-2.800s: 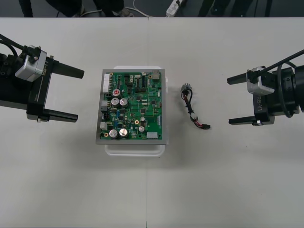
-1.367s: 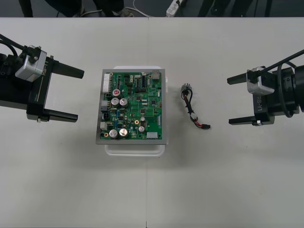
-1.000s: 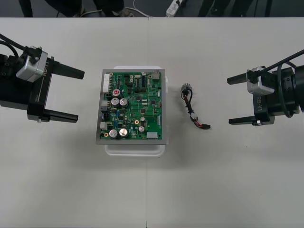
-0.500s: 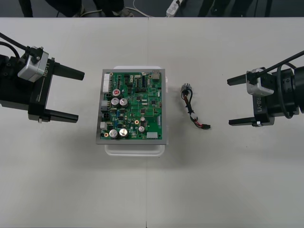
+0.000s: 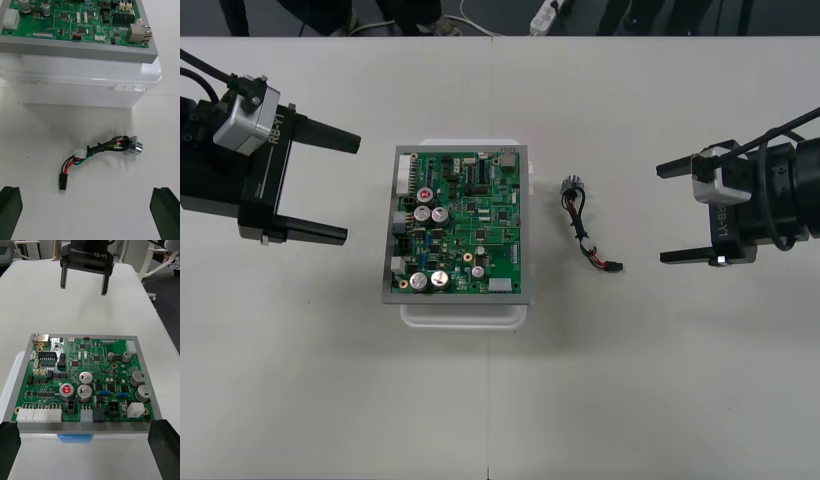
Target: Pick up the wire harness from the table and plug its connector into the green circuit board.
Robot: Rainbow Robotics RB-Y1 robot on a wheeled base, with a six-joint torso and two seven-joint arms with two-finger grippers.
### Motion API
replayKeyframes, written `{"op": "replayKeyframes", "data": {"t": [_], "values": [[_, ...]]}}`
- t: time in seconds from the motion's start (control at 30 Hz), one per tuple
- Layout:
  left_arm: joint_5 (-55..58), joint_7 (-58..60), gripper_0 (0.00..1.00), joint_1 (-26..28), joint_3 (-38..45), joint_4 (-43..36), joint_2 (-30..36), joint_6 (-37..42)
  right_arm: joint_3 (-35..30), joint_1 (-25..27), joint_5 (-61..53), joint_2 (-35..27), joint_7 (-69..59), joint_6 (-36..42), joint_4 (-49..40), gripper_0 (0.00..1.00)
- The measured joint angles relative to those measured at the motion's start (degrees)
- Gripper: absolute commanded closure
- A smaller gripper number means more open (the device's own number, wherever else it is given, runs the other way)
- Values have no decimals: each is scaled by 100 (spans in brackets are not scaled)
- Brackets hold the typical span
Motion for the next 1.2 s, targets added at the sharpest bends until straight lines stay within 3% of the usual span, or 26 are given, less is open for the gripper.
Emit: {"op": "replayKeyframes", "data": {"t": [0.17, 0.53, 1.2], "values": [[27, 72, 0, -139, 0, 0, 2, 0, 236, -24, 185, 0, -865, 0, -120, 0], [28, 140, 0, -405, -60, 1, 37, 0, 732, -90, 815, 0, -879, 0, -272, 0], [51, 560, 0, -1323, -1155, 307, 148, -2, 1542, -122, 2175, -1, -888, 0, -371, 0]]}}
